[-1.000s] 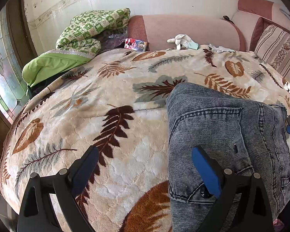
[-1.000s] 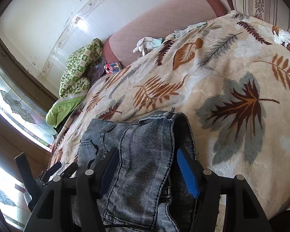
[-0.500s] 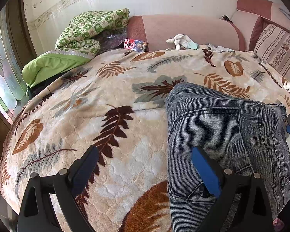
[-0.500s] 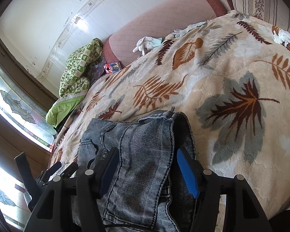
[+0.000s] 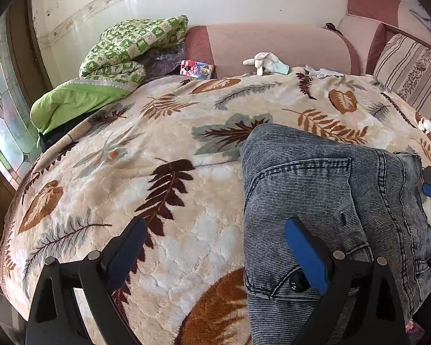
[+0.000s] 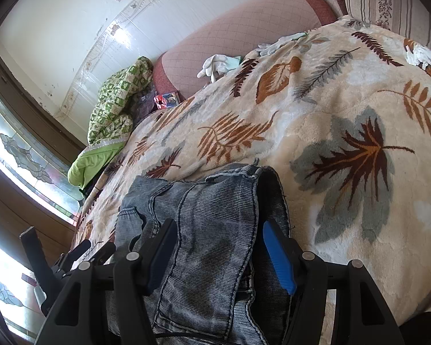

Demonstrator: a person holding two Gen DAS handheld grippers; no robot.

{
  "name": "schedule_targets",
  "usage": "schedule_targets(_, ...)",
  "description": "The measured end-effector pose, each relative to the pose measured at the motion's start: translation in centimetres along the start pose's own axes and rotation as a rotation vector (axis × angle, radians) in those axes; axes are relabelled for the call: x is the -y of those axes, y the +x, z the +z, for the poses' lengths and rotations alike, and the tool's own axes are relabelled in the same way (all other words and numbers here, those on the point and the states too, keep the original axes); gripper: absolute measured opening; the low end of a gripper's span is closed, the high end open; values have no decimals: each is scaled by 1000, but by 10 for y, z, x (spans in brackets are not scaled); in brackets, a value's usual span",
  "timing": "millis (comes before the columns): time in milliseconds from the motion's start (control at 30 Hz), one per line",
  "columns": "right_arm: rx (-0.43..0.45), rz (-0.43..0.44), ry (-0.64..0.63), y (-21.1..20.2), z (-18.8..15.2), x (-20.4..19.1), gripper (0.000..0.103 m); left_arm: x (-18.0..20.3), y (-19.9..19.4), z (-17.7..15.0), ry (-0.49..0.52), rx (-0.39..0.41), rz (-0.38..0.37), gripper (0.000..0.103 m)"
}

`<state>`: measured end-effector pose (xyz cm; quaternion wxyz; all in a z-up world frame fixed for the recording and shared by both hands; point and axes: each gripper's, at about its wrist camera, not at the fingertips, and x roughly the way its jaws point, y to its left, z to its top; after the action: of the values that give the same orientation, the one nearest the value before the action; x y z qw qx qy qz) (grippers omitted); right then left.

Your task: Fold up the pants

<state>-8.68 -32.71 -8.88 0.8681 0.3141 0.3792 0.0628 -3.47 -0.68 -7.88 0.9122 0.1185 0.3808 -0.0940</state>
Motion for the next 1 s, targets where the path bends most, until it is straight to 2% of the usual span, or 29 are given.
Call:
schedule_targets(333,-14,-7,7,2,-1,4,66,5,-1,0,23,1,-26,97)
schedule_targets(400,-22,-13,9,2,-1,5,66,6,-1,0,25,-4,-53,97)
schedule_targets(533,-34,-40,1,-2,2,8,66,5,2,1,6,-42,-153,97)
schedule_targets(767,-68,-57,49,-4,7,24,68,11,11,-1,32,-86,-196,97)
schedule_targets(867,-108,-34,86,4,7,31,68,14,13,-2,36,-100,-215,97)
schedule_targets(1000,-181,-75,88,19,2,33,69,13,15,-3,17,-116,-238,97)
